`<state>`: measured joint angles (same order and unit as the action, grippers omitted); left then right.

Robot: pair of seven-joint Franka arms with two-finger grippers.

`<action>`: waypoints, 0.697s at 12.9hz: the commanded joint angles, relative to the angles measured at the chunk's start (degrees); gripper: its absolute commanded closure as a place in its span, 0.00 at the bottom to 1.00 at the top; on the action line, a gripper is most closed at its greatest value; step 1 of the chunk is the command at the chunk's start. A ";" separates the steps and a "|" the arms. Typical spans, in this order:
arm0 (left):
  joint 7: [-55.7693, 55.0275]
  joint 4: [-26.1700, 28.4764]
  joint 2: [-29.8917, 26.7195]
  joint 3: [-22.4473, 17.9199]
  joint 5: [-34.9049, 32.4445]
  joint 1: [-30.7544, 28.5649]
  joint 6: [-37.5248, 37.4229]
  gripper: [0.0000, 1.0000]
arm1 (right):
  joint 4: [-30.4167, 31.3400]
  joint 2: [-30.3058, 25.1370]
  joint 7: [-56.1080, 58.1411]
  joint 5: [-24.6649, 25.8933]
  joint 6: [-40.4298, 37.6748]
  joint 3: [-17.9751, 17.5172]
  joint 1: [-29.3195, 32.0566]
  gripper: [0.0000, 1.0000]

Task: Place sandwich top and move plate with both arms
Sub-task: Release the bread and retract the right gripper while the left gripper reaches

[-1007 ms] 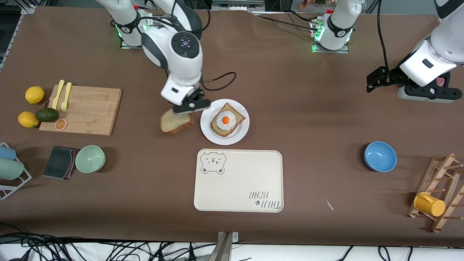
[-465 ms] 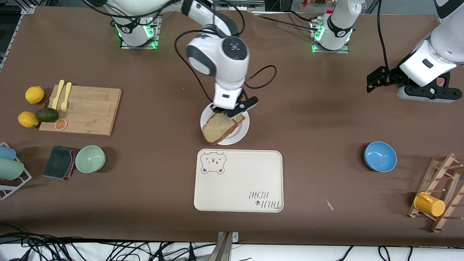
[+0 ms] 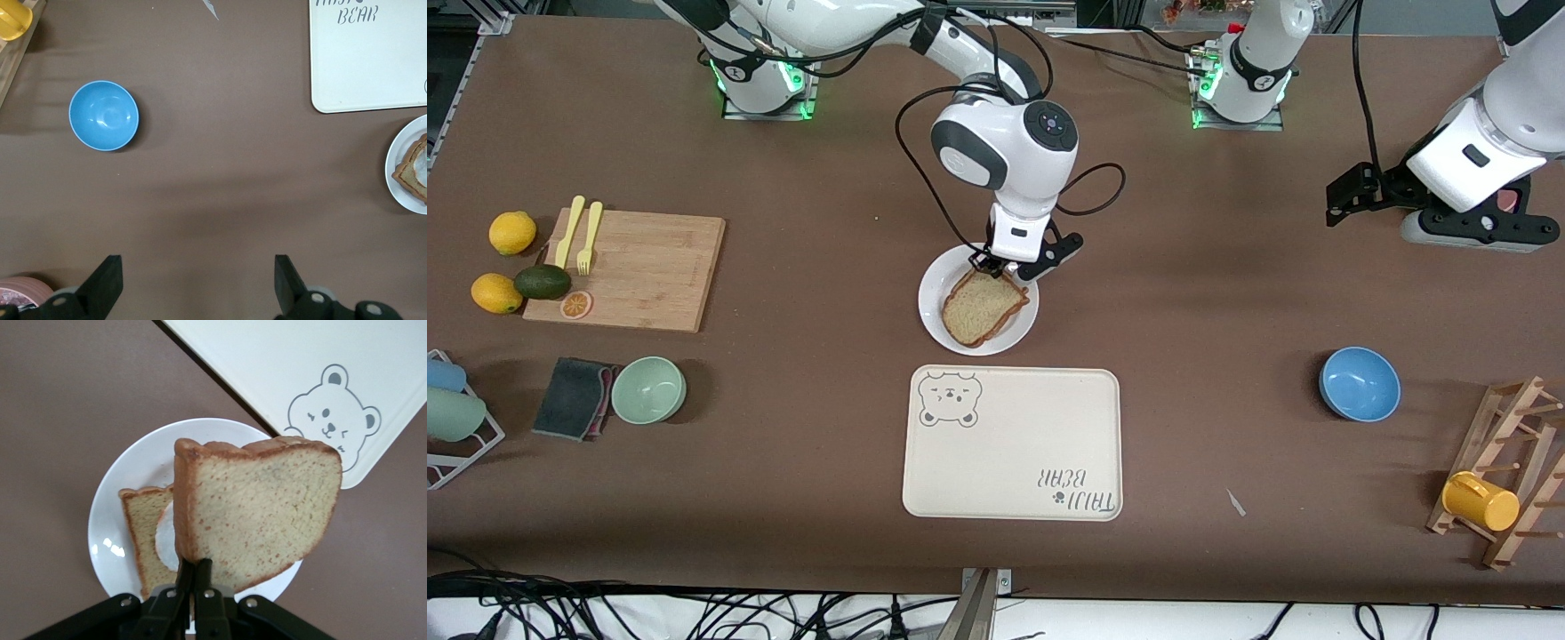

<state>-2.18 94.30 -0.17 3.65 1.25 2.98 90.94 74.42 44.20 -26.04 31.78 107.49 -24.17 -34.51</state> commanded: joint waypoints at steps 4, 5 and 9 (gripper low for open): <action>-0.02 0.00 -0.62 0.12 0.86 -0.25 -0.76 0.00 | 1.43 0.19 -0.32 1.62 1.49 -0.70 -0.12 1.00; -0.02 0.00 -0.62 0.12 0.86 -0.25 -0.76 0.00 | 1.60 0.19 -0.32 1.62 1.49 -0.70 -0.12 1.00; 0.07 0.00 -0.62 0.12 0.86 -0.25 -0.76 0.00 | 4.94 0.36 -4.96 3.29 1.49 -0.79 -0.56 1.00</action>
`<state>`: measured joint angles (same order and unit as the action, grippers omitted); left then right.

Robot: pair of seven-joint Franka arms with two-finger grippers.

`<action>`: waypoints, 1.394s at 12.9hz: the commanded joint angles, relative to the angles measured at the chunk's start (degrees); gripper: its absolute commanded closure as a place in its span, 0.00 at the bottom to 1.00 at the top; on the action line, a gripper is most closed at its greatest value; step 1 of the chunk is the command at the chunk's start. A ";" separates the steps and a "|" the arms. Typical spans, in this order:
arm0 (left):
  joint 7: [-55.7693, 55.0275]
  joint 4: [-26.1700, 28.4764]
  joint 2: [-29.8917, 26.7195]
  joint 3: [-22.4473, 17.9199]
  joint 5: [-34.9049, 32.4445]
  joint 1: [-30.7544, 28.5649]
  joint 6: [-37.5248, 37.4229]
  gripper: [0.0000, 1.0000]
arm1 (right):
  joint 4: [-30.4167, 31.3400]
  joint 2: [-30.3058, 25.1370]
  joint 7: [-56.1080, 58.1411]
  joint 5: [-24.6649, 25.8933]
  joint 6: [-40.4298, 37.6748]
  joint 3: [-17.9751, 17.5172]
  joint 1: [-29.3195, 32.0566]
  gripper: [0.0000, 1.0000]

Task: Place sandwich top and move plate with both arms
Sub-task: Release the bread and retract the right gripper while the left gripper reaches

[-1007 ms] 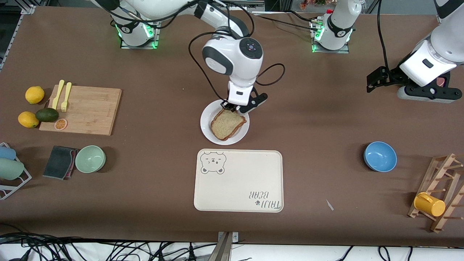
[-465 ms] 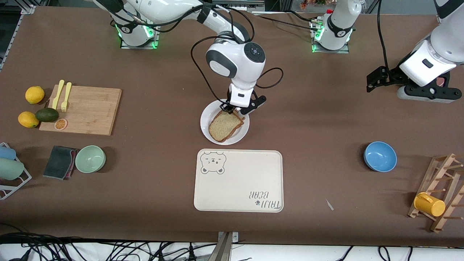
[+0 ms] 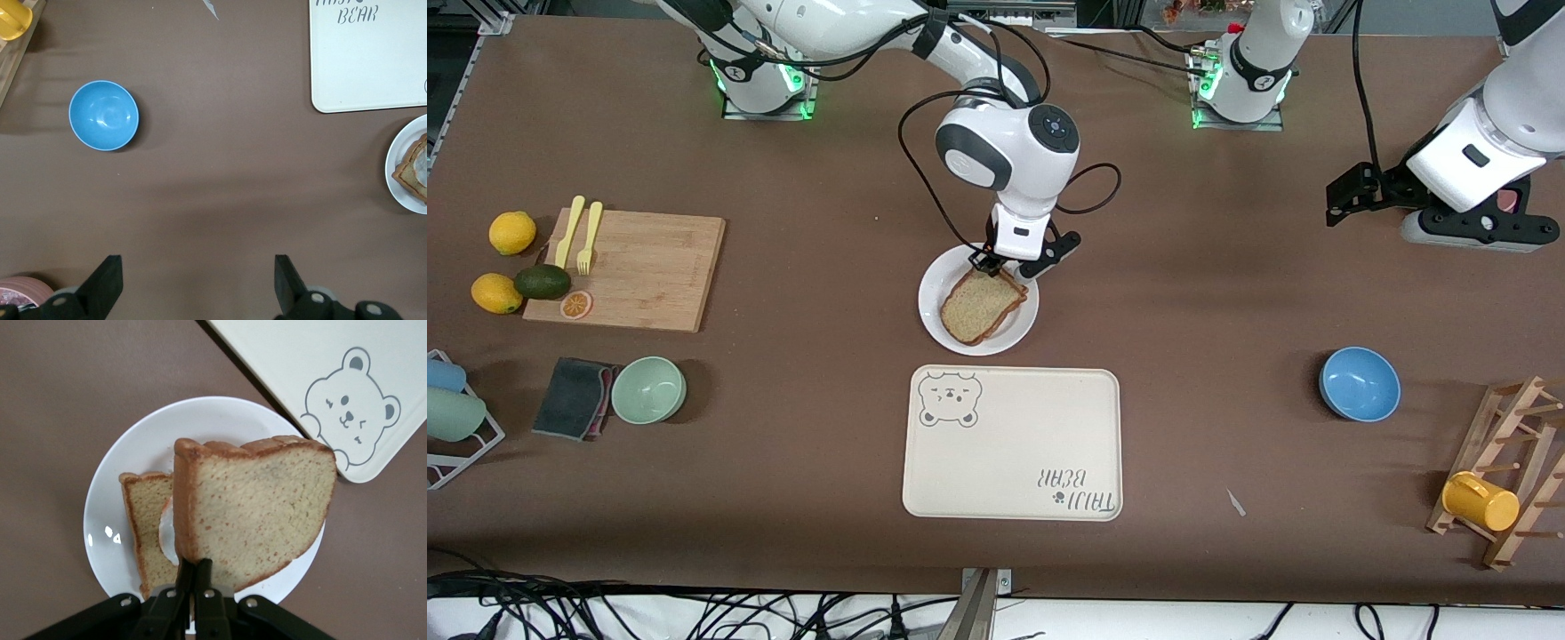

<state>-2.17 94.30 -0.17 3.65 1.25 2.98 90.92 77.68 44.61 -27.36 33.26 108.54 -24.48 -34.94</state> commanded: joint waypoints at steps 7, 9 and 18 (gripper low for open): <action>-0.02 0.00 -0.62 0.12 0.78 -0.25 -0.74 0.00 | 1.25 -0.05 -5.16 2.95 1.32 -1.98 -0.13 0.39; -0.02 0.00 -0.62 0.12 0.78 -0.25 -0.74 0.00 | 1.25 -1.54 -4.20 2.52 -0.34 -2.07 0.39 0.39; -0.11 -0.88 1.05 0.04 1.57 -0.08 -0.92 0.00 | 16.43 -23.76 0.73 -13.72 1.59 -3.92 20.25 0.00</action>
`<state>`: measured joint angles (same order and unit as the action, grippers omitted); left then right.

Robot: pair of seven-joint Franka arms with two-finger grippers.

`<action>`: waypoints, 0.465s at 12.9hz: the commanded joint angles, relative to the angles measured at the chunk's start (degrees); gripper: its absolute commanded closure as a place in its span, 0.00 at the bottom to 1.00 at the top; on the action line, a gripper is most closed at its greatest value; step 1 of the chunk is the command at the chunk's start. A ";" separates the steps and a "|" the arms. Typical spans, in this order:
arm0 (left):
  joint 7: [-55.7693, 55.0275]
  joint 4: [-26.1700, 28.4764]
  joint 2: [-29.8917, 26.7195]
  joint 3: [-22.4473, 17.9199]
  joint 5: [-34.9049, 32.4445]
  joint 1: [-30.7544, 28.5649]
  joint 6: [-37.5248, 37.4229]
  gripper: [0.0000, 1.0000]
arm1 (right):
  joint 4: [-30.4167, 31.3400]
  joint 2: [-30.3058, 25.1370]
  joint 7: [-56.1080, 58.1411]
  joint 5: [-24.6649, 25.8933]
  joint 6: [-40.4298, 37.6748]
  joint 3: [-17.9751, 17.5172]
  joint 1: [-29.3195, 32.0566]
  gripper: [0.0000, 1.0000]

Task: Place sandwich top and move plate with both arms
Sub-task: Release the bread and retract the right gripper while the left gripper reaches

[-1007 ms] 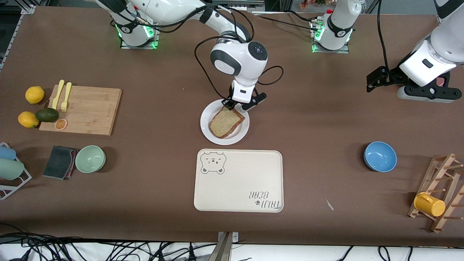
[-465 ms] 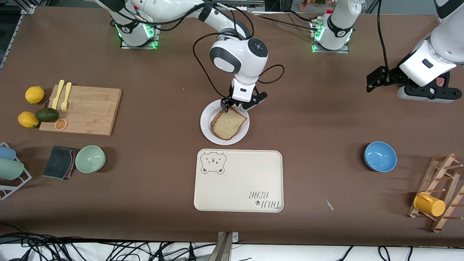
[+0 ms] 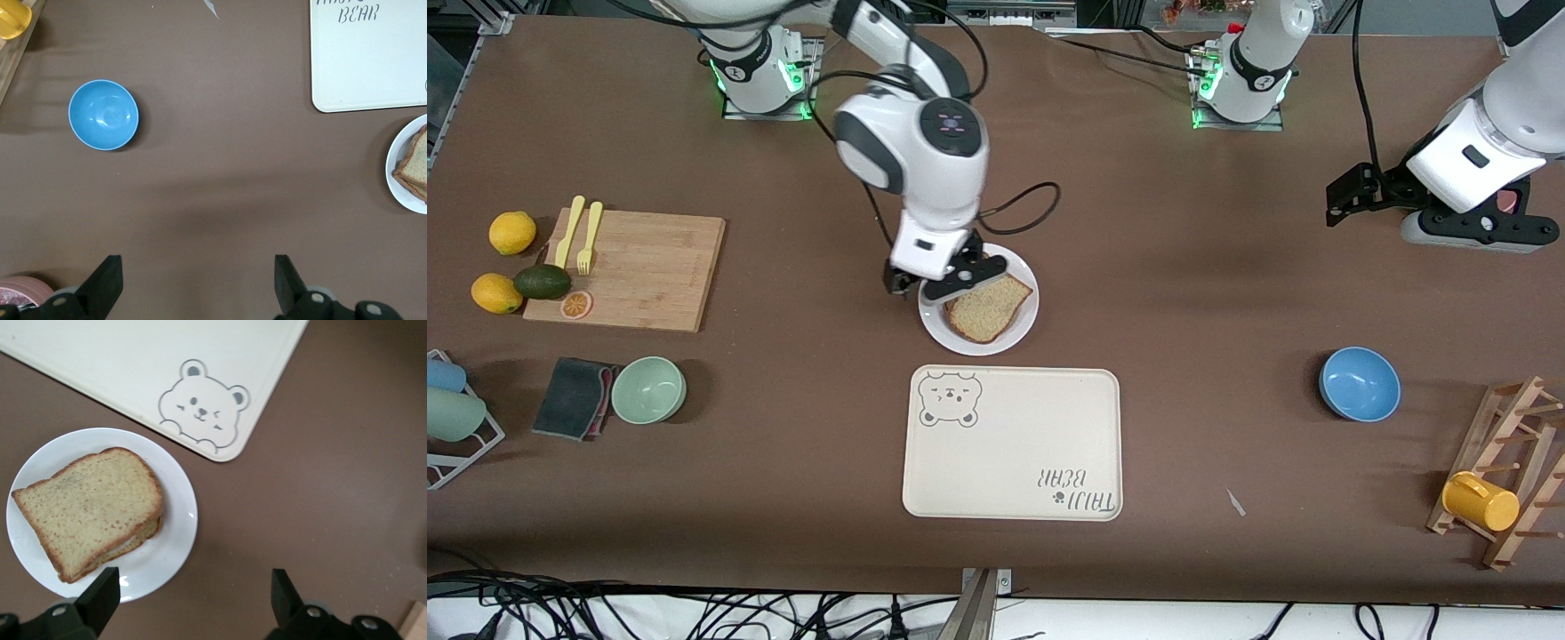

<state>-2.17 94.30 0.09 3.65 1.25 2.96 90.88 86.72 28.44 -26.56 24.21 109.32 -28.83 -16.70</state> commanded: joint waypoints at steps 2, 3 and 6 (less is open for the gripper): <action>0.06 -0.88 1.49 0.21 1.74 0.64 -1.58 0.00 | 10.22 -12.07 -0.25 -9.76 0.54 1.49 4.47 0.00; 0.15 -0.88 2.10 0.82 1.74 1.08 -1.58 0.00 | 10.75 -15.05 -0.25 -12.14 -0.85 2.45 6.92 0.00; 0.15 -0.79 3.95 1.70 6.73 1.52 -1.58 0.00 | 15.49 -21.92 0.27 -14.71 -1.48 8.06 10.55 0.00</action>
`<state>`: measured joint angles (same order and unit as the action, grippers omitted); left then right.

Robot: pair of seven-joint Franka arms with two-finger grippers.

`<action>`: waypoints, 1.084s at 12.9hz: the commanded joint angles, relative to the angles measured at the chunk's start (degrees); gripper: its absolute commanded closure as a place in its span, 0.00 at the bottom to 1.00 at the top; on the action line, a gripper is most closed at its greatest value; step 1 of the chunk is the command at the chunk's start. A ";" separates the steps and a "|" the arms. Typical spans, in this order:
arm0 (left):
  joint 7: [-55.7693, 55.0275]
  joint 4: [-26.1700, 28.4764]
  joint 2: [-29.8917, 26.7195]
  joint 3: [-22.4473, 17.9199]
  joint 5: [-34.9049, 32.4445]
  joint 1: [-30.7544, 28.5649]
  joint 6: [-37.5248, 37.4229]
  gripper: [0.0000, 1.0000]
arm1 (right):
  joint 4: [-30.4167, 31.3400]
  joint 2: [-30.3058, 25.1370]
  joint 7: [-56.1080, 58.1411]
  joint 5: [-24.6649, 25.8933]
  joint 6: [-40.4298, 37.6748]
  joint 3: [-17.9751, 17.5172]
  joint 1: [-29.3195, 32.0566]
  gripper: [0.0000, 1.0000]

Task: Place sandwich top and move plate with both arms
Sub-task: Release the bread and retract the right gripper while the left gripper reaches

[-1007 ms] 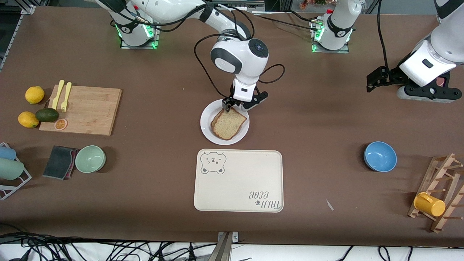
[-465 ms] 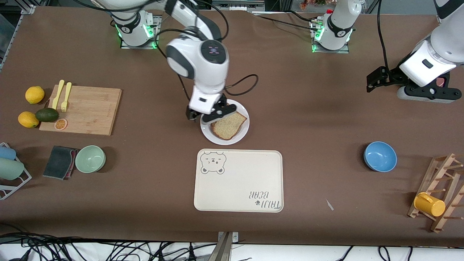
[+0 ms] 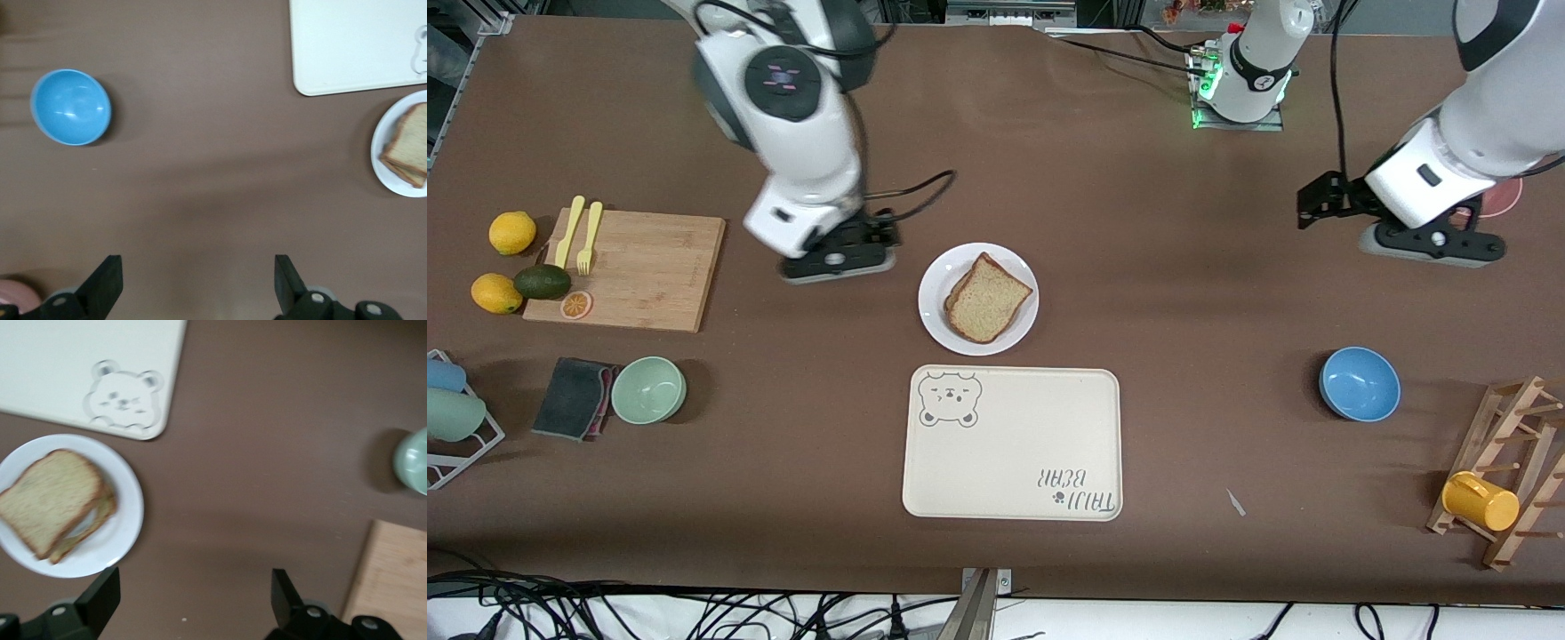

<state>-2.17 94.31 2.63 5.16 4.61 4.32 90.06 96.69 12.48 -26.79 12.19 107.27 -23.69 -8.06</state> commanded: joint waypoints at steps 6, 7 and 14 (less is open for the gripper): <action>0.33 -0.97 13.25 0.56 18.57 2.00 3.35 0.00 | 5.00 -9.48 13.23 -11.31 -5.49 17.61 2.26 0.00; 0.33 -0.97 15.37 1.08 20.69 3.14 6.06 0.00 | 5.00 -10.19 14.12 -11.65 -5.66 18.75 2.52 0.00; 16.37 -0.53 29.17 1.61 39.22 8.51 24.46 0.08 | -2.38 -10.46 18.88 -15.00 -13.22 19.38 6.57 0.00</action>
<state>7.16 94.60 28.88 7.02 38.66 12.55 113.52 95.97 2.35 -8.55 -1.97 96.02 -3.93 -1.97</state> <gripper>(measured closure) 0.031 0.000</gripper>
